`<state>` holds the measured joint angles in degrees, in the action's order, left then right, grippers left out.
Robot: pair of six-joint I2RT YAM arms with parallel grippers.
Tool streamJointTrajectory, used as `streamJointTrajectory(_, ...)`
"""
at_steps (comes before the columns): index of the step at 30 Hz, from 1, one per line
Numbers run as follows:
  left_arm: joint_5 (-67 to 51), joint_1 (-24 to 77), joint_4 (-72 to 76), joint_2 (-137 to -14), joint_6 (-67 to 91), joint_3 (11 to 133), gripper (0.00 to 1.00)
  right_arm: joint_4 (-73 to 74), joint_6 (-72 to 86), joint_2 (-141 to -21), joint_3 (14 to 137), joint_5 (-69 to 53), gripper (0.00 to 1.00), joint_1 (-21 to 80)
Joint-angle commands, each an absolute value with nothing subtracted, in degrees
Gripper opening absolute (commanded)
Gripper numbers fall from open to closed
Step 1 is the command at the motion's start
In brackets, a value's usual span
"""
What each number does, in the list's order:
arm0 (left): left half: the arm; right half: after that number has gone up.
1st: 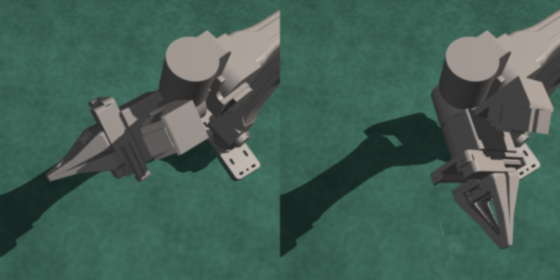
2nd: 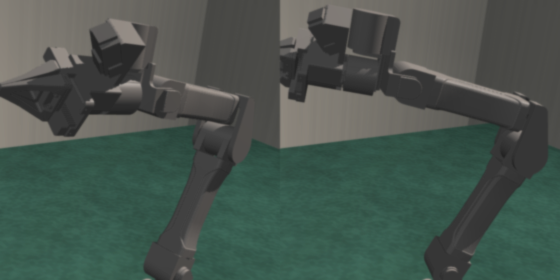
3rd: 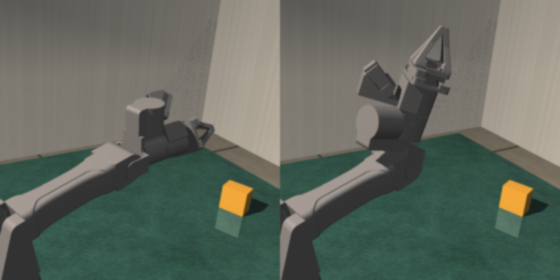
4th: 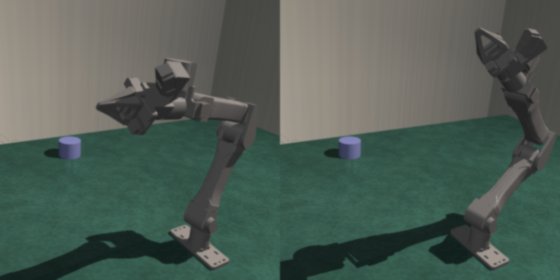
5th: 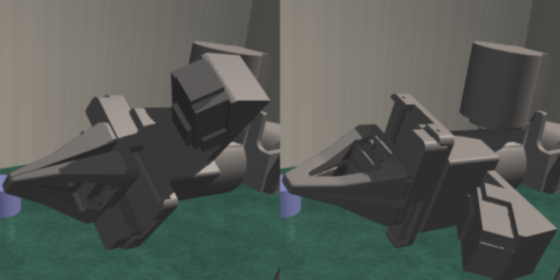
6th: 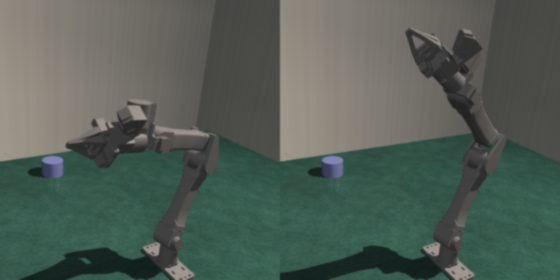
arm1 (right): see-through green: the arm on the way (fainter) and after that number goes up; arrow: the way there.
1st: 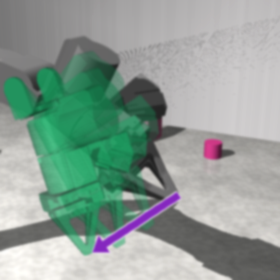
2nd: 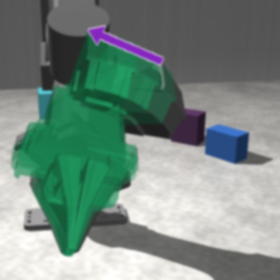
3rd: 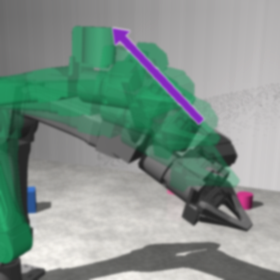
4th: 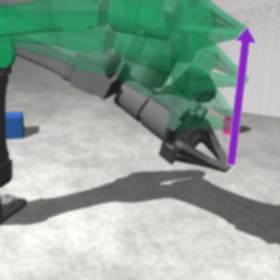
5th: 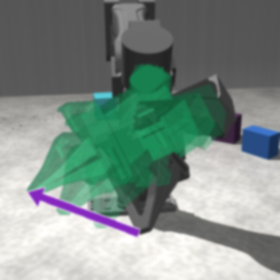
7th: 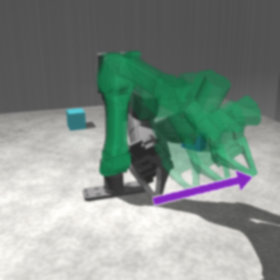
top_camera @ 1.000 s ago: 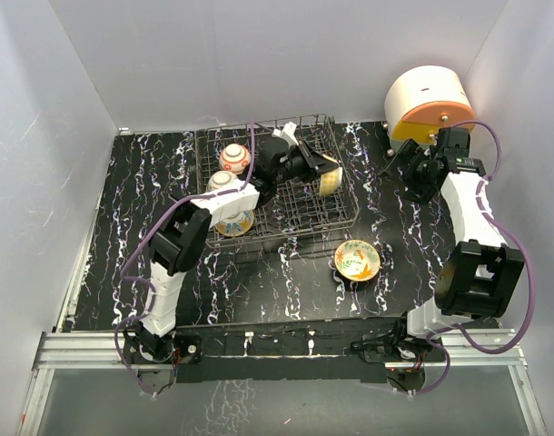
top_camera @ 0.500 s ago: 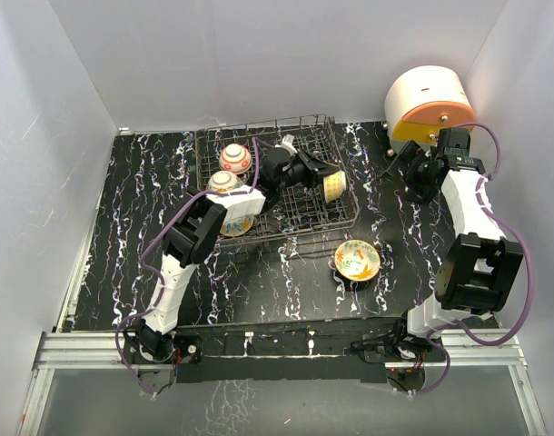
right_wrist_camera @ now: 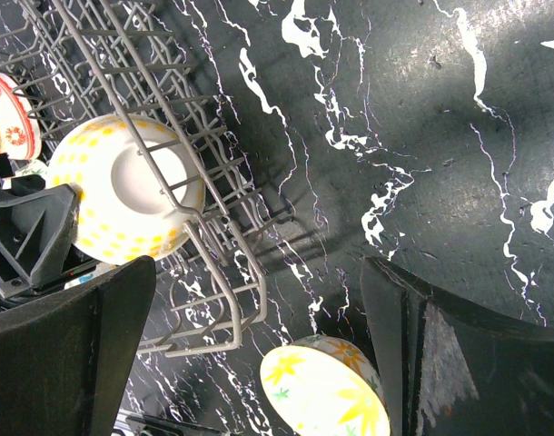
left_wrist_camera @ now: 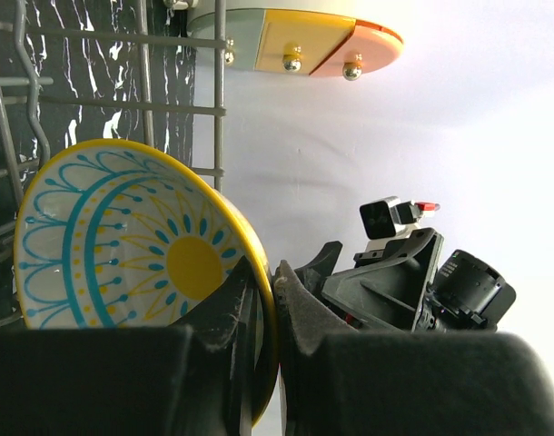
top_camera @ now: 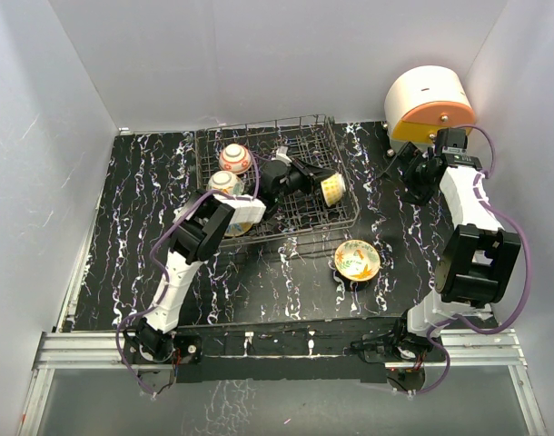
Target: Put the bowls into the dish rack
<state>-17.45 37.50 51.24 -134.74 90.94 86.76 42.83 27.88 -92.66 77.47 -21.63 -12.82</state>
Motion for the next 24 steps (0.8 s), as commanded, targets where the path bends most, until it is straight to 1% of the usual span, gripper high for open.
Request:
streamJointTrajectory(1,-16.5,37.5,55.5,-133.5,92.4,85.0,0.00,39.9,27.0,-92.4,80.6,-22.9,0.99,-13.1)
streamJointTrajectory(6,-13.2,37.5,63.7,-133.9,97.3,79.7,0.00,39.8,27.0,-92.5,80.4,-23.0,0.99,-13.1)
streamJointTrajectory(17,-11.5,37.5,66.6,-133.0,100.5,82.3,0.00,39.6,27.1,-92.4,80.1,-23.0,0.99,-13.1)
streamJointTrajectory(24,-10.6,38.0,68.7,-131.7,101.4,73.9,0.00,39.2,27.1,-92.3,79.1,-23.5,0.99,-13.1)
